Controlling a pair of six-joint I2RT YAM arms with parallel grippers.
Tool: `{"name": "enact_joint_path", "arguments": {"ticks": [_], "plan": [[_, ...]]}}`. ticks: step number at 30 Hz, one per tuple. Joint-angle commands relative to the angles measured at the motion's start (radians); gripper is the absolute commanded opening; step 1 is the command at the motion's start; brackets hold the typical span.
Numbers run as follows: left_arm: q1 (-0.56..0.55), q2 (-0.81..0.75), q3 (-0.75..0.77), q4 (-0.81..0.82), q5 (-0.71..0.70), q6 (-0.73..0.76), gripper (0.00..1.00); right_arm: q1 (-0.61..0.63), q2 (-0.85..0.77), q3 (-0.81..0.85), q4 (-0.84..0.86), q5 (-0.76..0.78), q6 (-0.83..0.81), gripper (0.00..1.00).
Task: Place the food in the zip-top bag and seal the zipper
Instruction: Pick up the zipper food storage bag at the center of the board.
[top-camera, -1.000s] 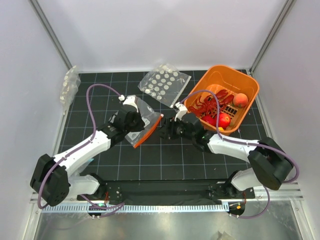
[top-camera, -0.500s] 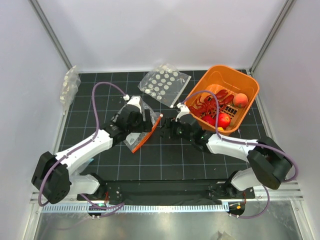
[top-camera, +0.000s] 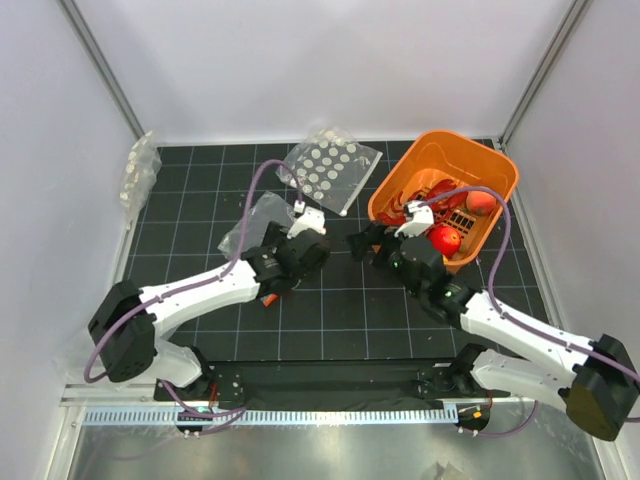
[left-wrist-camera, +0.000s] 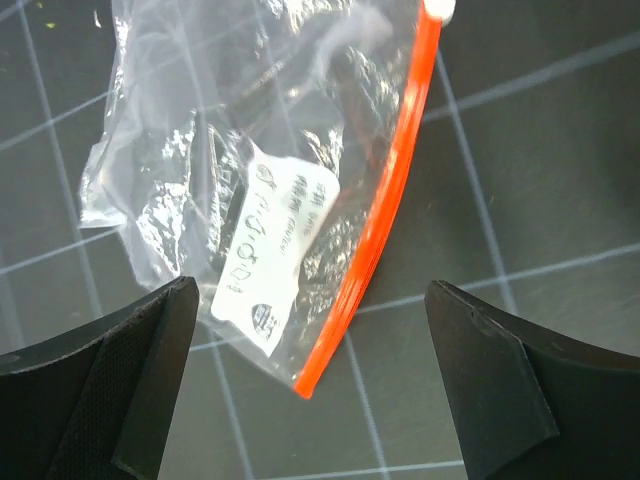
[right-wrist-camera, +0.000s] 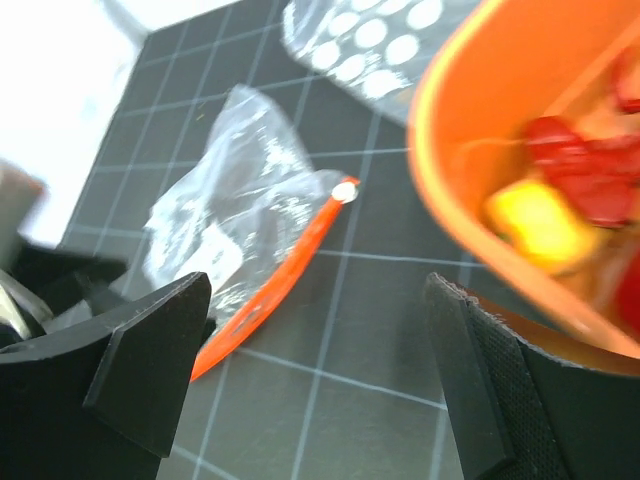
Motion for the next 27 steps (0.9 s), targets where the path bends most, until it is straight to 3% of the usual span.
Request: {"name": "enact_joint_path", "arguments": {"ticks": [1,4,7,16,27], "plan": [[-0.066,0.078,0.051,-0.076,-0.142,0.048,1.0,0.002,-0.078,-0.019,-0.027,0.153,-0.038,0.97],[-0.097,0.186,0.112,-0.152,-0.228,0.026,1.0,0.002,-0.133,-0.031,-0.042,0.196,-0.043,0.98],[-0.108,0.274,0.149,-0.195,-0.225,0.025,1.0,0.002,-0.181,-0.048,-0.04,0.213,-0.046,1.0],[-0.115,0.392,0.227,-0.31,-0.331,-0.031,0.98,0.003,-0.208,-0.044,-0.054,0.211,-0.052,1.0],[-0.115,0.53,0.296,-0.381,-0.302,-0.042,0.8,0.002,-0.21,-0.041,-0.065,0.219,-0.06,1.0]]}}
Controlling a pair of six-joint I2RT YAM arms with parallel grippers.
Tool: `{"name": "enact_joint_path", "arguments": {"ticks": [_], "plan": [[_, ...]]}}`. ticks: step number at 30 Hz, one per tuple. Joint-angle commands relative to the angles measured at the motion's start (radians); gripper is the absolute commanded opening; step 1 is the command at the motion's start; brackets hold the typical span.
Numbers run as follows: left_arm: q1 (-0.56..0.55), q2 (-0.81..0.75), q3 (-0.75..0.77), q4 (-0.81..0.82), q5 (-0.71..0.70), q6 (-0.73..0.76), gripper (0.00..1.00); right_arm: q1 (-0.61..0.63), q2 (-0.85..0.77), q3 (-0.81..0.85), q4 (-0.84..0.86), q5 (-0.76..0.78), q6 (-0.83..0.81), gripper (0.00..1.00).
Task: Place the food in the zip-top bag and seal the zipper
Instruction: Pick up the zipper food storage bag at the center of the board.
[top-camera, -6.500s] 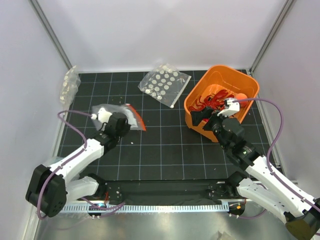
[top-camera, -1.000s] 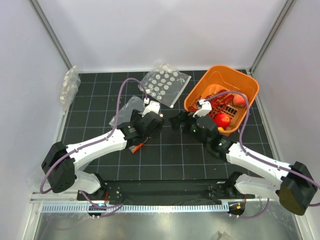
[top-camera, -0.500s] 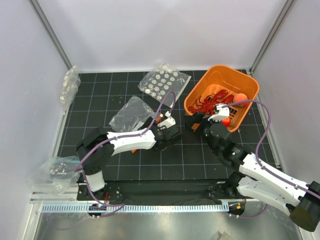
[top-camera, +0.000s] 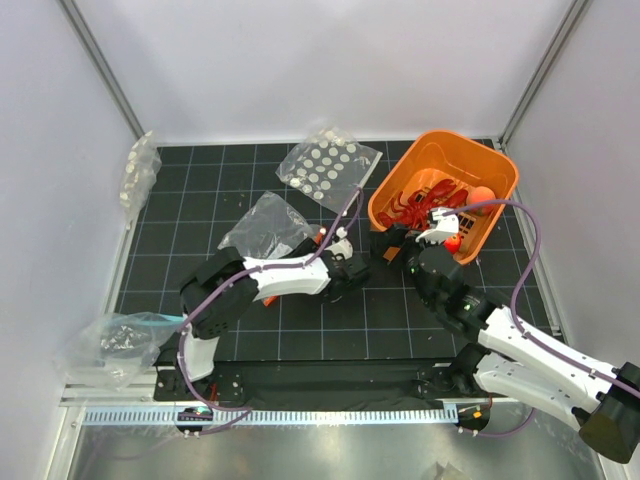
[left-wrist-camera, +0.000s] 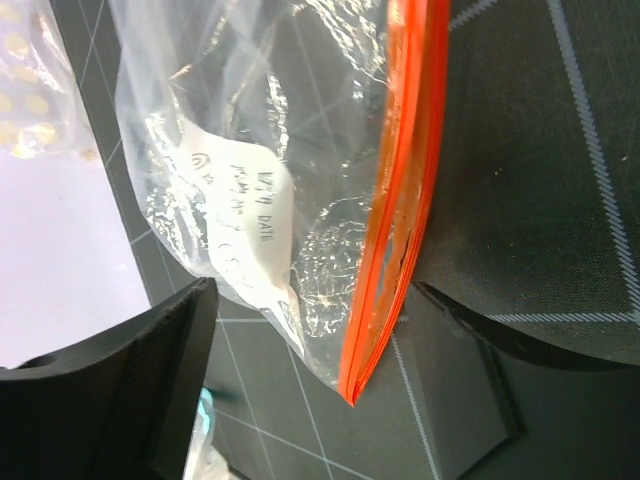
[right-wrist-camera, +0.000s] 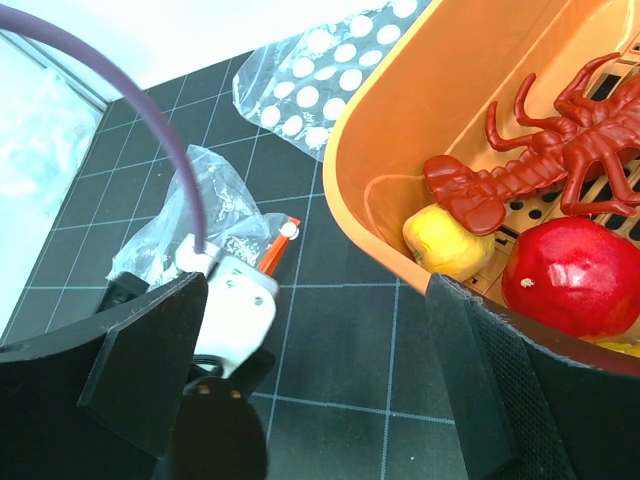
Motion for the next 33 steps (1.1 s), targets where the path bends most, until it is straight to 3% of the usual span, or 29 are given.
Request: {"name": "enact_joint_path", "arguments": {"ticks": [1,5,8,18,22,29,33], "plan": [[-0.004,0.026,0.037,-0.043,-0.012,-0.012,0.77,0.003,-0.015,0.013,0.017,0.037,-0.011,1.0],[0.013,0.055,0.052,-0.077,-0.043,-0.053,0.57,0.002,-0.019,0.013,0.014,0.038,-0.011,1.0],[0.039,0.063,0.051,-0.083,-0.041,-0.067,0.5,0.002,-0.027,0.013,0.014,0.04,-0.014,1.0],[0.047,0.179,0.109,-0.164,-0.029,-0.096,0.49,0.003,-0.035,0.013,0.013,0.044,-0.017,1.0],[0.047,0.212,0.133,-0.184,-0.055,-0.11,0.43,0.002,-0.036,0.013,0.011,0.043,-0.016,1.0],[0.061,0.216,0.15,-0.214,-0.19,-0.171,0.03,0.003,-0.051,0.012,0.008,0.035,-0.014,1.0],[0.061,0.206,0.182,-0.315,-0.262,-0.295,0.01,0.0,-0.052,0.01,0.008,0.029,-0.014,0.99]]}}
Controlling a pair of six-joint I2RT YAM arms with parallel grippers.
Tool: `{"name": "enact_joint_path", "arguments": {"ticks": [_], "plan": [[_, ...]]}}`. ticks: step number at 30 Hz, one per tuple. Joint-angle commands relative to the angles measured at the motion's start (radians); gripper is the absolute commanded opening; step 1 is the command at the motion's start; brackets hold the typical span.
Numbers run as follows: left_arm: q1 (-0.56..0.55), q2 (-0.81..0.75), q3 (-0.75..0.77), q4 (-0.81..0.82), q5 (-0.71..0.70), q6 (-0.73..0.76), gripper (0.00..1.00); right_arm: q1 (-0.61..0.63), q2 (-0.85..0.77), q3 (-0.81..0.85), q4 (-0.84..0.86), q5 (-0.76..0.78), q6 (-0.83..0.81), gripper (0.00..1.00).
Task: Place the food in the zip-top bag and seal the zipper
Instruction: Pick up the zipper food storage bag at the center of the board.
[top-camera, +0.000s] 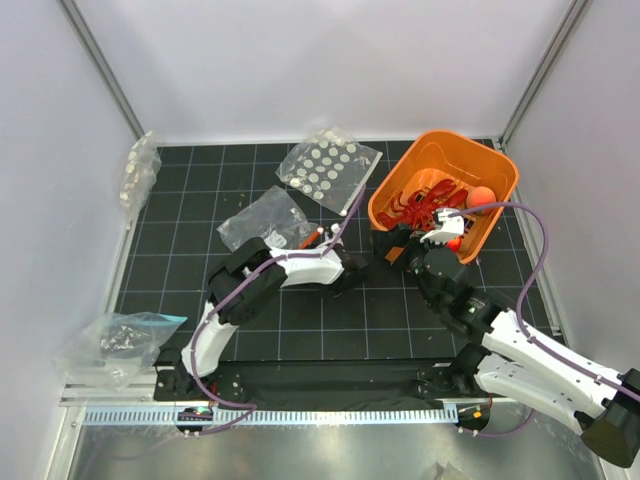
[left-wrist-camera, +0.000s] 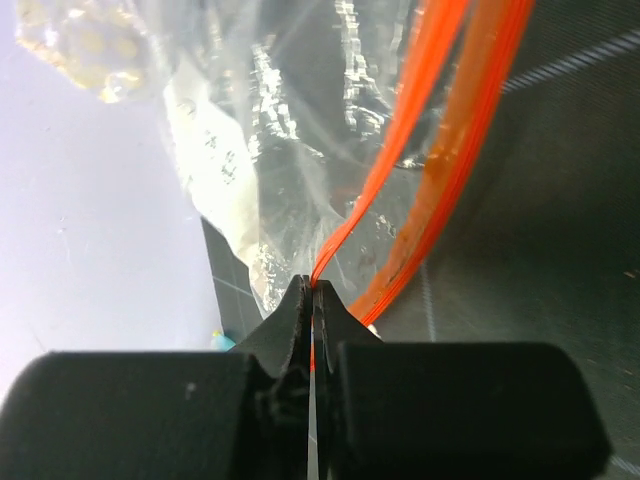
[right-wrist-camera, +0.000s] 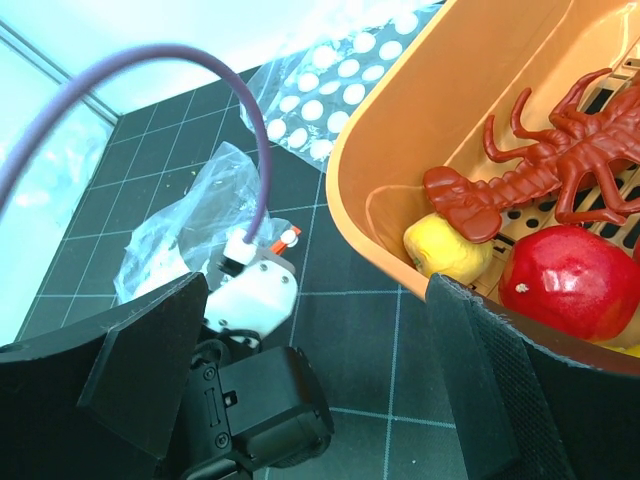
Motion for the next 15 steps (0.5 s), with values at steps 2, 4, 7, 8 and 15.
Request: {"name": "enact_joint_path", "arguments": {"ticks": [2,4,7,8,15], "plan": [[0.002,-0.057,0.041,-0.104,-0.116,-0.158,0.0,0.002,-0.001,0.009,0.024,0.014,-0.01,1.0],[0.0,-0.113,-0.001,-0.06,-0.078,-0.143,0.01,0.002,0.011,0.012,0.029,-0.001,-0.008,1.0],[0.002,-0.266,-0.111,0.186,0.041,-0.031,0.0,0.002,0.04,0.02,0.038,-0.035,0.001,1.0],[0.003,-0.307,-0.139,0.235,0.075,-0.013,0.01,0.0,0.049,0.02,0.043,-0.046,0.007,1.0],[0.032,-0.621,-0.349,0.512,0.232,0.033,0.0,0.002,0.138,0.013,0.11,-0.182,0.069,1.0]]}}
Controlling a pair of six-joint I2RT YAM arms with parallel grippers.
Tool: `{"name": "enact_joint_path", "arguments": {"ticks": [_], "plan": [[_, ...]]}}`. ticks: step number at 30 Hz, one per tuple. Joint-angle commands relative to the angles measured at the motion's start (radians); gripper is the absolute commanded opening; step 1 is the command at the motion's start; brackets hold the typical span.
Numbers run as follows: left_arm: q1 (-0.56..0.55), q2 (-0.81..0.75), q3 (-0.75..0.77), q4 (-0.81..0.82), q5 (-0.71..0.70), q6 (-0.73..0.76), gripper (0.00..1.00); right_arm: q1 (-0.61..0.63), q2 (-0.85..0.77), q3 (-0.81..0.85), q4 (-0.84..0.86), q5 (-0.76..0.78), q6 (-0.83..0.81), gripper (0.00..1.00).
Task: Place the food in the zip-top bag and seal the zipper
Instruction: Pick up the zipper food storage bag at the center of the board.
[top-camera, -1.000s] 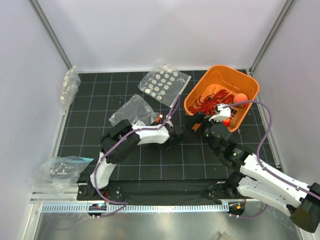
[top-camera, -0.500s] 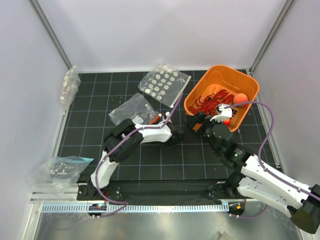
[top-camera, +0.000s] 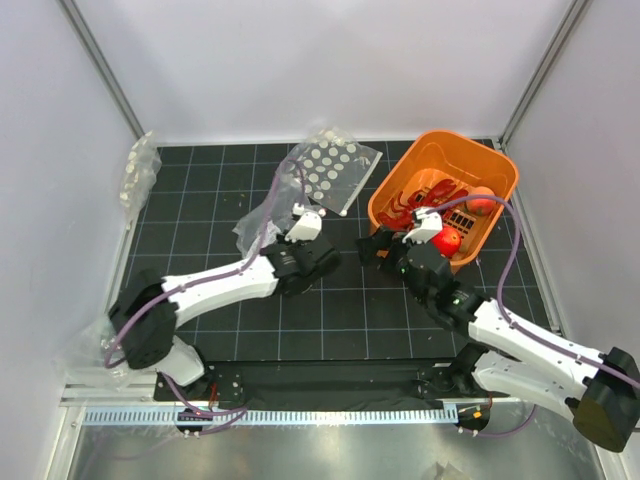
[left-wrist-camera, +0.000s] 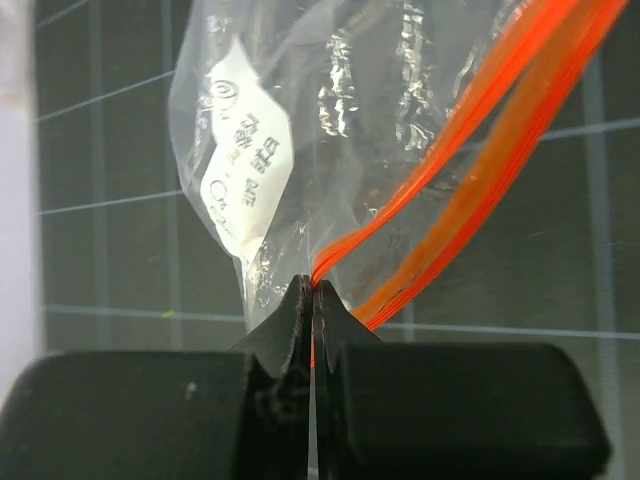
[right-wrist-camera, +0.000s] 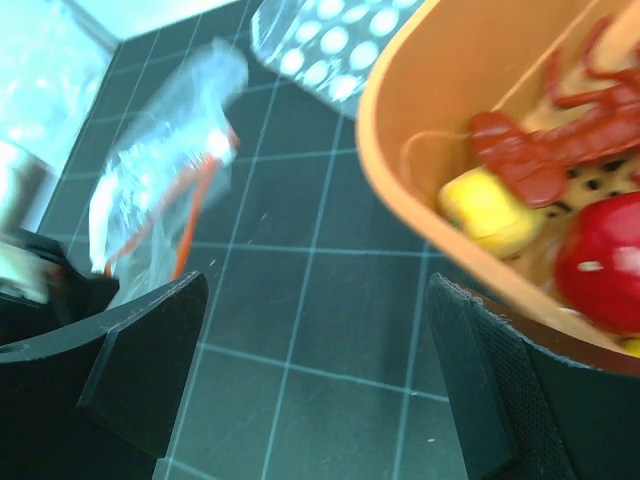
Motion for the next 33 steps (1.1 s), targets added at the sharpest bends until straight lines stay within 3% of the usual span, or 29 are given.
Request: {"name": "enact_joint_path", "arguments": {"ticks": [1,4,9,17,33], "plan": [[0.026,-0.124,-0.087,0.258,0.107,0.01,0.01,0.002,0.053,0.012,0.112,-0.093,0.051,1.0],[0.066,-0.193,-0.142,0.322,0.191,-0.013,0.0,0.002,0.134,0.012,0.172,-0.185,0.094,0.98],[0.111,-0.224,-0.182,0.378,0.338,-0.035,0.0,0.005,0.262,0.02,0.272,-0.326,0.121,0.86],[0.111,-0.25,-0.2,0.443,0.492,-0.056,0.0,0.034,0.328,0.027,0.365,-0.366,0.064,0.66],[0.111,-0.379,-0.282,0.566,0.742,-0.07,0.0,0.065,0.415,0.081,0.333,-0.302,0.027,0.61]]}}
